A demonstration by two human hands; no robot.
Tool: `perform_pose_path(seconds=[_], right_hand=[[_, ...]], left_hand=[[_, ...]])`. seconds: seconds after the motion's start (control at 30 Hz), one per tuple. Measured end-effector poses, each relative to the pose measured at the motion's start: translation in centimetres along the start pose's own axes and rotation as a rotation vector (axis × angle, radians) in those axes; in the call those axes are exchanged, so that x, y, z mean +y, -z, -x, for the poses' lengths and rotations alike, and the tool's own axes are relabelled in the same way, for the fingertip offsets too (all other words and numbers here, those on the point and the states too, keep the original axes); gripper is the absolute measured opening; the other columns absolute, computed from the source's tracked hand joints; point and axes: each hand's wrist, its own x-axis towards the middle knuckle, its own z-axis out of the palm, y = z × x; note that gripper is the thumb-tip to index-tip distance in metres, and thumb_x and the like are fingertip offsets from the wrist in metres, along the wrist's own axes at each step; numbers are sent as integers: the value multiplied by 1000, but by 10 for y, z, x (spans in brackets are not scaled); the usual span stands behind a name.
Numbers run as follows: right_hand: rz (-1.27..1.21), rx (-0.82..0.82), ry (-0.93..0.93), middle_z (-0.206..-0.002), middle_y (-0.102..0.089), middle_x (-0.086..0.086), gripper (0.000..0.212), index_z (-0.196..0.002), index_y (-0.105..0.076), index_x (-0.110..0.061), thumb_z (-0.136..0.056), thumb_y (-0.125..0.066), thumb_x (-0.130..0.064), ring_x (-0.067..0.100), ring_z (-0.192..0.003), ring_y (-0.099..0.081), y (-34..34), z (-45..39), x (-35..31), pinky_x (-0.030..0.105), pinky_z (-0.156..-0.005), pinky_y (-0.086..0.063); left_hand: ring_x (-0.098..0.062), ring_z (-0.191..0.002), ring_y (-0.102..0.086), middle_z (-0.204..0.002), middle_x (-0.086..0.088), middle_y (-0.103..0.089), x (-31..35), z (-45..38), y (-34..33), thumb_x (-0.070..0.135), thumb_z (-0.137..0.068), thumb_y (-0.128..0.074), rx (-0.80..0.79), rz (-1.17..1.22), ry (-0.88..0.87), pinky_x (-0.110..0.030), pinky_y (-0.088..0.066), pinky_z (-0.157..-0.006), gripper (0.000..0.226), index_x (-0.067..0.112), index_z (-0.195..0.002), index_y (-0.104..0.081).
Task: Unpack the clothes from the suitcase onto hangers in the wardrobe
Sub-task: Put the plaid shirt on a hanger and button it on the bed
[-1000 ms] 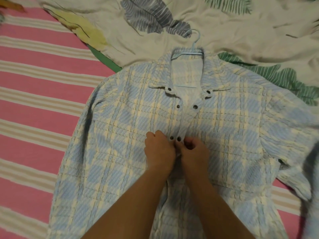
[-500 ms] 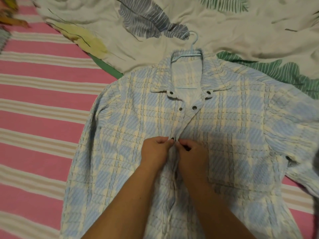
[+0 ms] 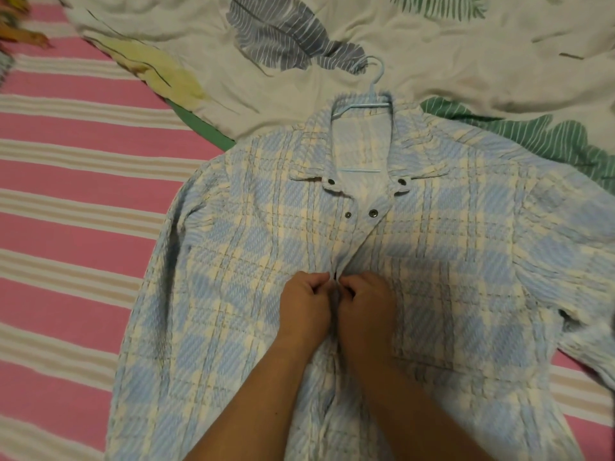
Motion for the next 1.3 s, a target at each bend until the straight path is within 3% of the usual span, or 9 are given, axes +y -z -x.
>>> perform_pose_path(seconds=[0.17,0.3,0.4,0.5,0.63,0.8,0.9,0.97,1.3], right_hand=[[107,-119,107,-65,-38,-7,18,-59,-64,-15,-77,-61,-12,19,-64,-45,5,-5,-2,23,-54,-17],[131,-574,36,-91,-65,5,26,-97,-76,-16,-99,-50,-16,23,-84,-61,47,-33,-9,31,-70,-48],[64,-341,-94,-87,-69,-3,20,-91,-67,-28,-100,-53,-17,7,-70,-60,86,-67,-13,17,-60,-46],[-259,-185,-391,-86,-70,7,5,-96,-63,-18,-96,-57,-18,20,-68,-69,84,-108,-11,43,-66,-62],[-273,-337,-516,-82,-67,8,32,-93,-65,-8,-88,-71,-39,23,-73,-66,54,-123,-20,32,-63,-53],[-308,-106,-460,-69,-47,-3,24,-76,-48,-16,-90,-68,-15,14,-62,-45,27,-100,-27,27,-55,-33],[-355,84,-296,-74,-51,-6,6,-90,-62,-15,-92,-66,-11,7,-65,-46,26,-85,-27,18,-61,-37],[-312,120,-209,-84,-53,-8,17,-110,-67,-8,-93,-65,-12,9,-75,-51,26,-74,-28,10,-68,-35],[-32,141,216,-74,-54,1,34,-116,-72,-2,-83,-71,8,21,-66,-53,18,-66,-41,34,-51,-49]], left_hand=[[-17,-98,-68,-108,-3,-69,5,-6,3,12,-99,-62,-72,-74,6,-26,-56,-86,21,7,-115,-73],[-9,-77,-70,-91,-1,-77,22,-11,22,18,-99,-59,-243,-189,14,-27,-57,-77,21,10,-102,-78],[-6,-63,-60,-79,9,-66,56,-19,38,20,-101,-54,-130,-365,-238,-27,-52,-68,24,16,-93,-76],[-15,-88,-60,-106,3,-60,87,-47,44,25,-103,-53,78,-580,-631,-34,-51,-76,22,20,-120,-67],[-30,-120,-49,-133,-6,-51,108,-95,35,23,-93,-65,-43,-1108,-1082,-42,-43,-96,49,21,-140,-52],[-25,-129,-43,-130,1,-58,139,-119,27,24,-95,-58,-230,-1499,-1229,-40,-27,-113,32,25,-126,-62],[-23,-109,-53,-100,3,-64,151,-116,42,28,-97,-53,-354,-1403,-1095,-35,-23,-113,15,21,-111,-57],[-21,-89,-48,-82,8,-53,162,-111,50,26,-102,-48,-442,-1289,-865,-30,-32,-92,4,23,-99,-46],[-5,-82,-59,-97,5,-67,186,-104,59,20,-102,-59,-530,-732,-271,-19,-43,-64,21,17,-85,-70]])
